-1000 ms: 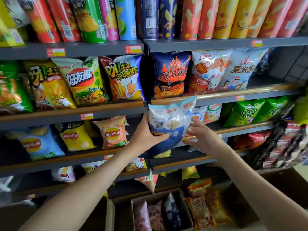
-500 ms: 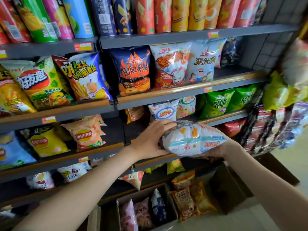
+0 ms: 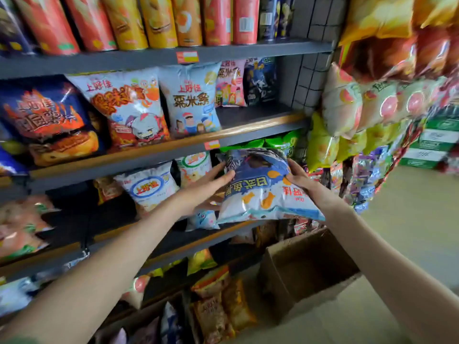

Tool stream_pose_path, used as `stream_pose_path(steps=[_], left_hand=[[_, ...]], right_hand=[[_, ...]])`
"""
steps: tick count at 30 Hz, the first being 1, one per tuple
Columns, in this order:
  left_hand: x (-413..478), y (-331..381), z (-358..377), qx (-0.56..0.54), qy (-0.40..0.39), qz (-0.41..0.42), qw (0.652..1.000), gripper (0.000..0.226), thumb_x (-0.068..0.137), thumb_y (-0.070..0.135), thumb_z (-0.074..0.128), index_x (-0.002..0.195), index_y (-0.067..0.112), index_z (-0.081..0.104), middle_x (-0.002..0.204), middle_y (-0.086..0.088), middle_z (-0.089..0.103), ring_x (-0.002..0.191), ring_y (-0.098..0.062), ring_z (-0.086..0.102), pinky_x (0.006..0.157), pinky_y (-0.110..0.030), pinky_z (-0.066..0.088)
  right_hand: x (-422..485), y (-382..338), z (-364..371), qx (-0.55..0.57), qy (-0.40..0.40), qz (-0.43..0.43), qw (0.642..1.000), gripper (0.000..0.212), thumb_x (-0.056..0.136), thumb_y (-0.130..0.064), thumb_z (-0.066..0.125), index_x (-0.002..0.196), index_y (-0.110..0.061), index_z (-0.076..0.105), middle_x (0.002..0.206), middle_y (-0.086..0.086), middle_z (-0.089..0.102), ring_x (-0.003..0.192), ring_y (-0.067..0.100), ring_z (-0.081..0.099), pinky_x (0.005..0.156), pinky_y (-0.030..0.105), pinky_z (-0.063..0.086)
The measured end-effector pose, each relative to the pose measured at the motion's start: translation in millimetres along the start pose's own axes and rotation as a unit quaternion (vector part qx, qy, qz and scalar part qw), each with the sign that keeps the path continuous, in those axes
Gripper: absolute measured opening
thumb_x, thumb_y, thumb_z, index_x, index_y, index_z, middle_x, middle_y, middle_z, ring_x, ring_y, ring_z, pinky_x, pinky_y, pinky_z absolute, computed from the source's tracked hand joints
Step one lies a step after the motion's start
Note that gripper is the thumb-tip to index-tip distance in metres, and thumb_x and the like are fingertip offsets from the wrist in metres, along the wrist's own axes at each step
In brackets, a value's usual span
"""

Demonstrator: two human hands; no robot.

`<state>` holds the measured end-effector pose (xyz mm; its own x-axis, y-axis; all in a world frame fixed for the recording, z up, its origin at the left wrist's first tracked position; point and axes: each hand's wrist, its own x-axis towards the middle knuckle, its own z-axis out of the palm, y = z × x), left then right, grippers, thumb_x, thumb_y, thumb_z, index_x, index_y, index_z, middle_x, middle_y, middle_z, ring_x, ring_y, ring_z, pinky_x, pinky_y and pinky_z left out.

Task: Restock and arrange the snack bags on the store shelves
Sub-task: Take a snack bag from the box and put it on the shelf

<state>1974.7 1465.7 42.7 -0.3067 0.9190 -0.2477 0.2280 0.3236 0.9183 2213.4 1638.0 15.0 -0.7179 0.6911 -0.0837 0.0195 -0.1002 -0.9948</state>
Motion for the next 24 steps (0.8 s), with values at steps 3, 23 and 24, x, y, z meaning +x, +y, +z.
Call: stream_pose_path(steps=[3, 23, 24], left_hand=[[39, 21, 18, -0.132, -0.058, -0.023, 0.989, 0.112, 0.044, 0.072, 0.08, 0.138, 0.056, 0.023, 0.144, 0.008, 0.043, 0.12, -0.021, 0.054, 0.08, -0.038, 0.054], [175, 117, 35, 0.208, 0.008, 0.124, 0.97, 0.113, 0.075, 0.021, 0.081, 0.149, 0.025, -0.004, 0.139, 0.011, 0.028, 0.116, 0.001, 0.034, 0.072, 0.004, 0.032], [175, 121, 36, 0.264, 0.014, 0.133, 0.955, 0.116, 0.074, 0.026, 0.082, 0.149, 0.023, -0.006, 0.144, 0.007, 0.026, 0.118, 0.001, 0.033, 0.072, 0.004, 0.029]], right_hand=[[-8, -30, 8, 0.014, -0.022, 0.0, 1.0, 0.101, 0.058, -0.038, 0.085, 0.144, -0.043, 0.031, 0.132, -0.015, 0.057, 0.128, 0.008, 0.048, 0.107, 0.037, 0.036], [127, -87, -72, -0.731, 0.078, -0.315, 0.6, 0.136, 0.049, -0.054, 0.086, 0.152, -0.031, -0.001, 0.159, 0.014, 0.002, 0.147, 0.033, 0.001, 0.115, 0.054, 0.005], [127, -93, -65, -0.763, 0.066, -0.362, 0.531, 0.136, 0.046, -0.055, 0.085, 0.153, -0.024, 0.009, 0.159, 0.015, 0.01, 0.146, 0.036, 0.009, 0.114, 0.057, 0.007]])
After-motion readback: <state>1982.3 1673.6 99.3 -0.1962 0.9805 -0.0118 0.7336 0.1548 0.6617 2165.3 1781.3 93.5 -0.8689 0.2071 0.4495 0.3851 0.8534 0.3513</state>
